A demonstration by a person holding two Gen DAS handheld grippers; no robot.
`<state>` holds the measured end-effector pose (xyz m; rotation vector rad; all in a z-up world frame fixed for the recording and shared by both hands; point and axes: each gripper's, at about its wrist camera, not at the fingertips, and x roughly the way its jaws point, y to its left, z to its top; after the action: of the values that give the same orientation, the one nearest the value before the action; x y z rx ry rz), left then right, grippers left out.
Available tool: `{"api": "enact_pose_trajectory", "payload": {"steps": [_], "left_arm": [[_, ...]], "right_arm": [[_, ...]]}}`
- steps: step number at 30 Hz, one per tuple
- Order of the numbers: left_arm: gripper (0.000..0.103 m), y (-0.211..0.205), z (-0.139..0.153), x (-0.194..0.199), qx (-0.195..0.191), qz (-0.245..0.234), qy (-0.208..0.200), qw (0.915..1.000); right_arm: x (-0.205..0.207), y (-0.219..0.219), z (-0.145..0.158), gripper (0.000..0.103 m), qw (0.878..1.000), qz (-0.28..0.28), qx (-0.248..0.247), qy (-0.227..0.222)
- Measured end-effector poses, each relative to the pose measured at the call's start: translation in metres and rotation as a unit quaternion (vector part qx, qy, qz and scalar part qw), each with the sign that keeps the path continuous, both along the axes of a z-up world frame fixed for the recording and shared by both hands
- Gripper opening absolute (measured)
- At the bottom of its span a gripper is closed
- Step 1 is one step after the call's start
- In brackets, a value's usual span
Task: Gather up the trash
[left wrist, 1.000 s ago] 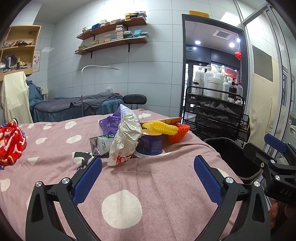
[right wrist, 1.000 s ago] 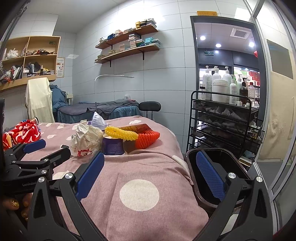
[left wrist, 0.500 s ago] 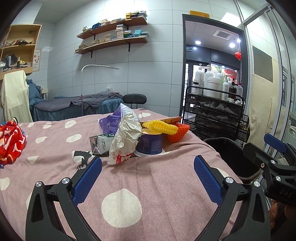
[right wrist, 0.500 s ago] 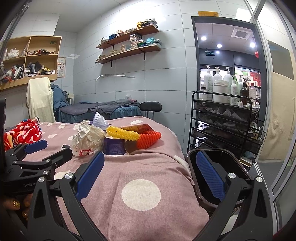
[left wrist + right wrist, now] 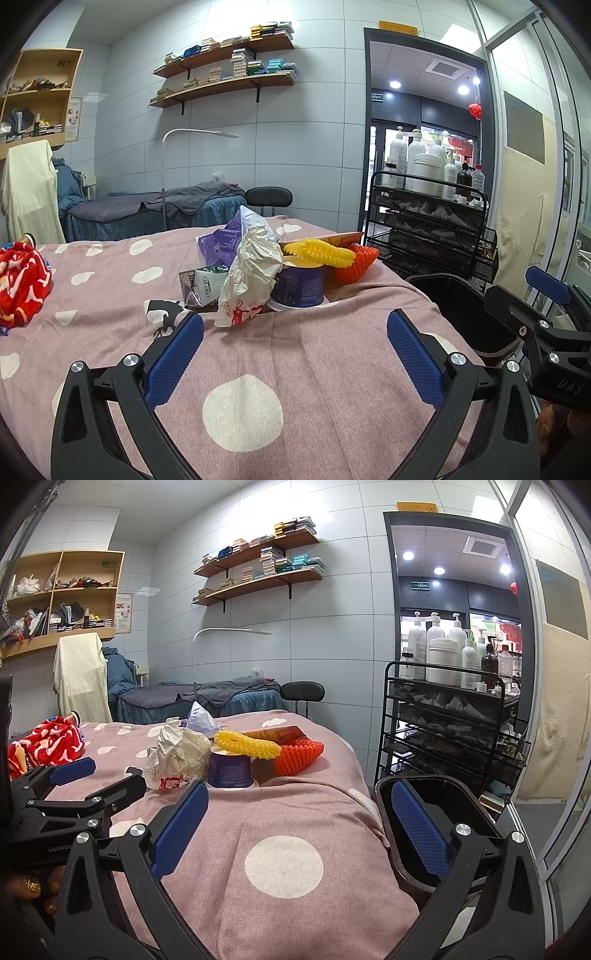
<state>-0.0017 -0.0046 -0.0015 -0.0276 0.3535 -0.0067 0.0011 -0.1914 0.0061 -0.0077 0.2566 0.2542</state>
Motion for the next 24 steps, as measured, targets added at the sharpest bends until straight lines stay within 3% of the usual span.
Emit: {"api": "enact_pose_trajectory", "payload": {"steps": [24], "left_arm": [[0.098, -0.0009, -0.0026, -0.0028, -0.002, -0.001, 0.005, 1.0]], "right_arm": [[-0.0007, -0.0001, 0.0, 0.098, 1.0, 0.004, 0.002, 0.004]]}}
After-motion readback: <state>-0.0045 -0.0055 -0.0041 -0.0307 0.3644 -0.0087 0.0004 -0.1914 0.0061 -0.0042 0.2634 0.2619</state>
